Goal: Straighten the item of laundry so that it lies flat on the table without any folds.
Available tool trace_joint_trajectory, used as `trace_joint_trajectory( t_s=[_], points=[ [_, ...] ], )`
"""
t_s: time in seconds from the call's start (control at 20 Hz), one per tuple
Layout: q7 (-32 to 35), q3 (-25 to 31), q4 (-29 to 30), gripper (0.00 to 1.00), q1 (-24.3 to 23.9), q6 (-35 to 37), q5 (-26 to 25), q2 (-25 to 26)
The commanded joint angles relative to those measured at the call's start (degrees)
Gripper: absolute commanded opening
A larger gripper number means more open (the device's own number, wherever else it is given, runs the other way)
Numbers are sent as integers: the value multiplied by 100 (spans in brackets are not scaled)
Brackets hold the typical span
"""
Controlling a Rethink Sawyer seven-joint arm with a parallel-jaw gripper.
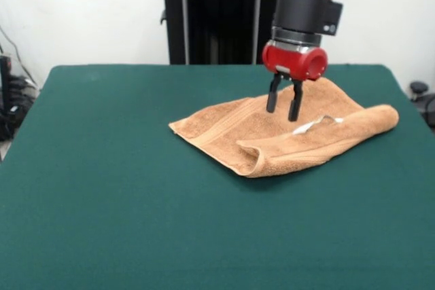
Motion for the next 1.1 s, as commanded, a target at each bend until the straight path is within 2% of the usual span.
trace_joint_trajectory(
  t_s=[0.05,0.3,0.7,0.75,1.1],
  points=[
    [985,125,-762,100,70,154,314,422],
    [813,176,-740,100,-127,435,55,472],
    [609,-135,-768,100,140,398,179,485],
    [626,-189,-779,0,203,382,191,491],
    [742,-257,-774,0,325,283,259,501]
  ],
)
